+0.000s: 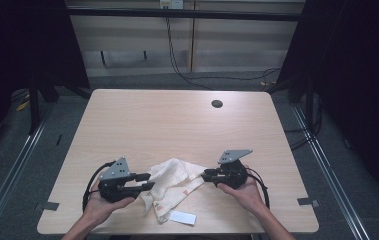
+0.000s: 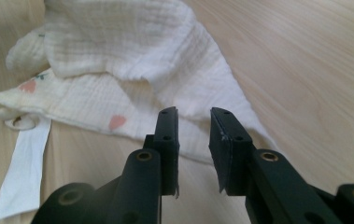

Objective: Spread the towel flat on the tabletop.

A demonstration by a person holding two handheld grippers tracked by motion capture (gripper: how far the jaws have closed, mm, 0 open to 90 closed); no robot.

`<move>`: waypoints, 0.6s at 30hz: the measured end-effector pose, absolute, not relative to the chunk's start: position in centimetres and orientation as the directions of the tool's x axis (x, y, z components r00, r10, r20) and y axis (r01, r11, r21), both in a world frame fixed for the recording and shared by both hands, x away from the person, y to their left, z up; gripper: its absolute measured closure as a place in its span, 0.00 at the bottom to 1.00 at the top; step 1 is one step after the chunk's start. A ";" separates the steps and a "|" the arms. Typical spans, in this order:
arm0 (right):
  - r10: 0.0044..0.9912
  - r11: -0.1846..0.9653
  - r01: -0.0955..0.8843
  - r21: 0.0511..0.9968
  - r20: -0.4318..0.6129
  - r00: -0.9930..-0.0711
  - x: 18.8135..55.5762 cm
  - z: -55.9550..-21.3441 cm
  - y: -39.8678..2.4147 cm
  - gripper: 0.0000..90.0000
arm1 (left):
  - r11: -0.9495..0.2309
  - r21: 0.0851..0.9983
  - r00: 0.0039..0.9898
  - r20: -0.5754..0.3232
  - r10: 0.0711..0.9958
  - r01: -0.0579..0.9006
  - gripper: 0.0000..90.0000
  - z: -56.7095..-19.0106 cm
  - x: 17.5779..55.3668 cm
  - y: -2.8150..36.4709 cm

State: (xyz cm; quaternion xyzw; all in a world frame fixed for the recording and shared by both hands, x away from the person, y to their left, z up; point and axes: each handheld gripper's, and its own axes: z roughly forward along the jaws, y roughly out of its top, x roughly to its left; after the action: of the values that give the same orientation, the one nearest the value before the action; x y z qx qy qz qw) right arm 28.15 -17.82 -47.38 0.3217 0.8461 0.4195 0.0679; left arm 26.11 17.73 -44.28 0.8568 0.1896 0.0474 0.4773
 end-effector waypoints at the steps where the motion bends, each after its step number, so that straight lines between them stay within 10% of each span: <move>1: 0.609 0.451 0.487 0.748 0.141 -0.781 27.7 -47.5 -18.3 0.75 | -0.528 0.802 0.935 -0.103 0.338 0.279 0.77 -45.0 26.0 16.7; 18: 0.667 0.392 0.521 0.759 0.156 -0.729 30.3 -48.7 -20.5 0.74 | -0.675 0.671 0.941 -0.111 0.319 0.307 0.63 -48.6 27.2 14.9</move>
State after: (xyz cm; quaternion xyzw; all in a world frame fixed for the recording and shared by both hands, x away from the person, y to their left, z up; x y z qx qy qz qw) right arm 30.30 -20.53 -48.69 0.3577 0.8297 0.4197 0.0869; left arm 27.20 14.90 -48.61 0.9150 0.1711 0.0079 0.3653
